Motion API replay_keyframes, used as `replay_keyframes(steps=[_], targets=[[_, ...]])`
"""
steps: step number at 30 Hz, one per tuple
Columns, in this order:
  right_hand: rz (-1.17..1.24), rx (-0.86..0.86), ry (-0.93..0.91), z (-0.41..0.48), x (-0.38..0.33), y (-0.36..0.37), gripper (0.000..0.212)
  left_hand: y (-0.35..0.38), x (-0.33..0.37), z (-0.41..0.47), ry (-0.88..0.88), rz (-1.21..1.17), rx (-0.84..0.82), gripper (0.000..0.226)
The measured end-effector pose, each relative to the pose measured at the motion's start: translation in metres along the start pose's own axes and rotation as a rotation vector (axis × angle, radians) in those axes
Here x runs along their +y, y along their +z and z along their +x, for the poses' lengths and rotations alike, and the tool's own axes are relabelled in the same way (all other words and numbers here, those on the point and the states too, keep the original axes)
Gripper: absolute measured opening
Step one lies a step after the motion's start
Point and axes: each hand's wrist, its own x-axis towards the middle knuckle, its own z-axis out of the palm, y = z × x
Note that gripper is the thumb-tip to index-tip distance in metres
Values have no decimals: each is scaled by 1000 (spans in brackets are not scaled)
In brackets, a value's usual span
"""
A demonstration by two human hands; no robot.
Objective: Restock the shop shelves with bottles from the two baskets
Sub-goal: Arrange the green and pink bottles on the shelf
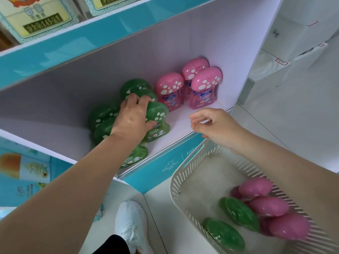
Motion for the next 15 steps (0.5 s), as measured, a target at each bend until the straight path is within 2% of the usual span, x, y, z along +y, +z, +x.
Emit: replay_keyframes(steps=[8, 12, 15], targets=[[-50, -10, 6, -9, 10, -6, 29, 5, 5, 2, -34, 83, 29, 65], [-105, -14, -11, -15, 17, -13, 31, 0, 16, -4, -48, 109, 34, 87], [-155, -38, 8, -24, 25, -21, 34, 4, 34, -13, 122, 163, 156, 86]])
